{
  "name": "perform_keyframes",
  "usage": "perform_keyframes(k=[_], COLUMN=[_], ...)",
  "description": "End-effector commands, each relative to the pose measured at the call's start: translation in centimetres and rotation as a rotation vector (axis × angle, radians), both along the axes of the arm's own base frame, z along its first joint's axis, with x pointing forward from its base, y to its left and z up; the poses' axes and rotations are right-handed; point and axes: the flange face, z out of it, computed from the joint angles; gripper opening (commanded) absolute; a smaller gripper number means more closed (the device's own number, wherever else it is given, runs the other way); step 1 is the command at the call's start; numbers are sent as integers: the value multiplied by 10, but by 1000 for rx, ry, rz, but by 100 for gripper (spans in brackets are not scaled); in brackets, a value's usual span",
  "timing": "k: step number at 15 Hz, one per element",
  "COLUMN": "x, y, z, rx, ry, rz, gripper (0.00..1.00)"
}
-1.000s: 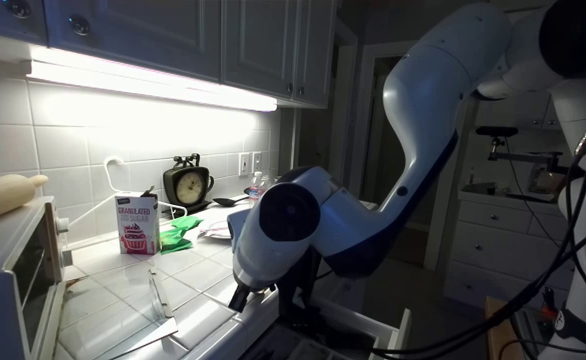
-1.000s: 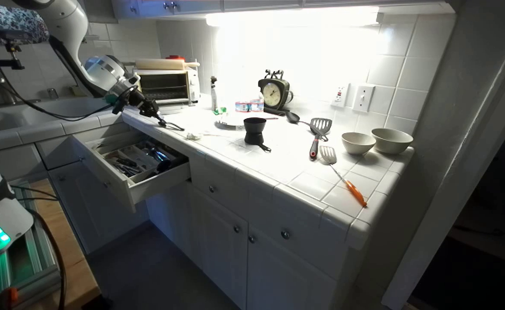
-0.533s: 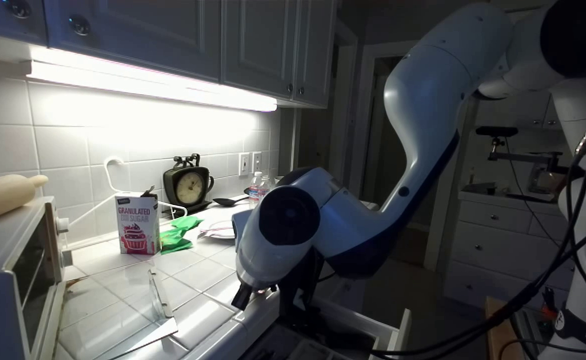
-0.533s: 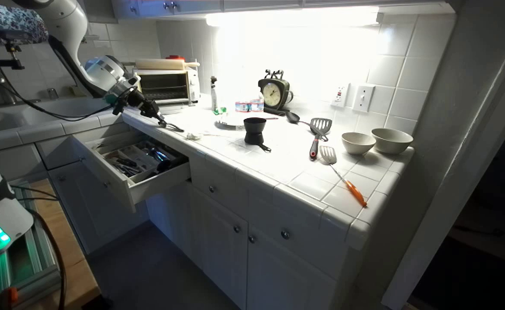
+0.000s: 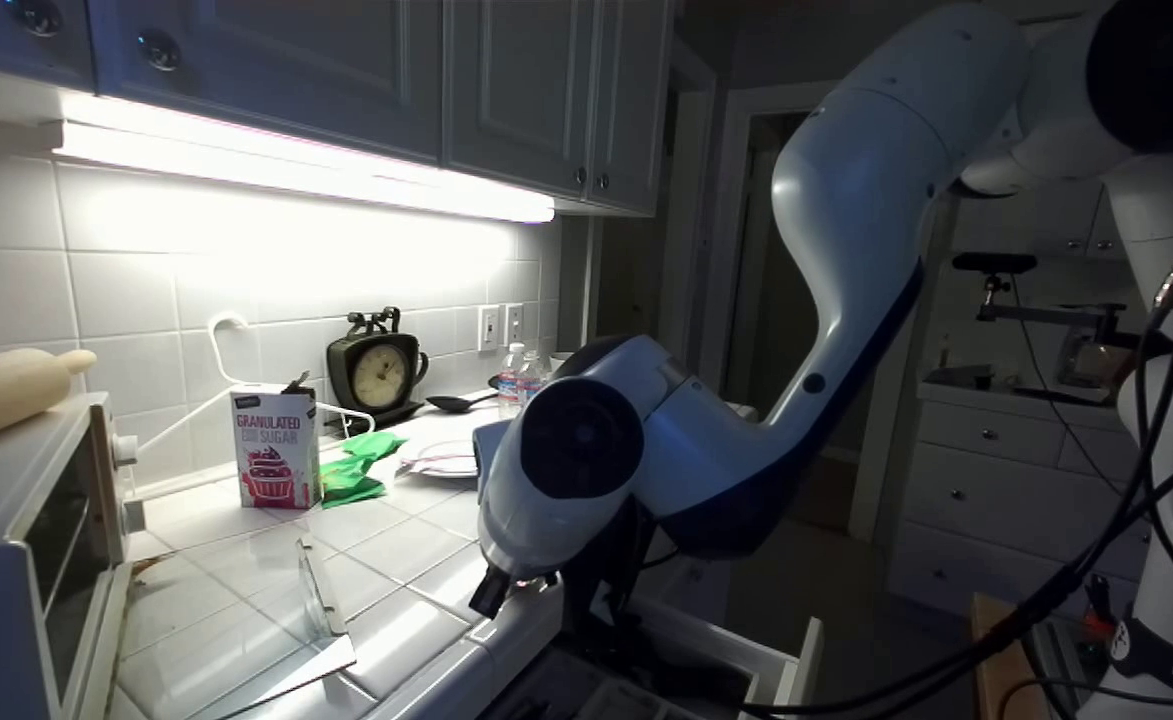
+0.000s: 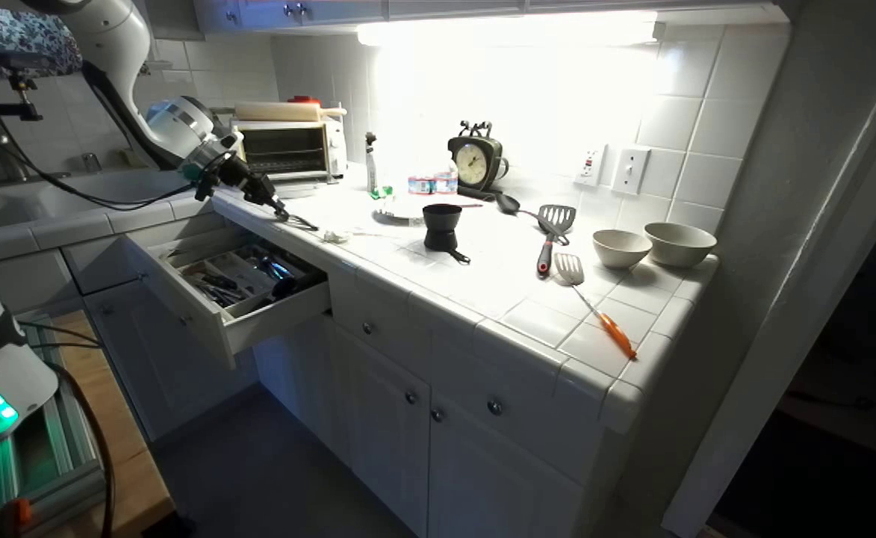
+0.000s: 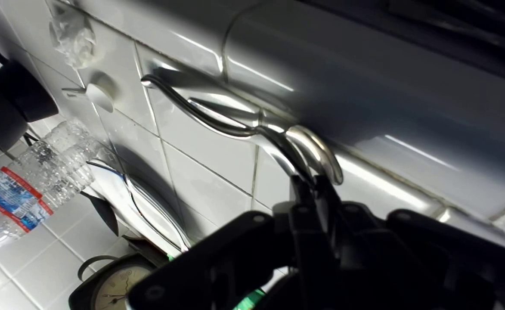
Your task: Remove two spoons from the drawer
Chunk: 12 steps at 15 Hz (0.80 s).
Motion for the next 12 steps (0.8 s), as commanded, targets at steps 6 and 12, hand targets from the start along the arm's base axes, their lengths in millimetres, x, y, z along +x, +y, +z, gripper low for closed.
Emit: perform_keyframes(k=[6,12], x=[-8,-8], y=[7,11], z=[0,-4], rx=[-8,-27], ry=[-21,-26], rz=[16,56], gripper=[2,2])
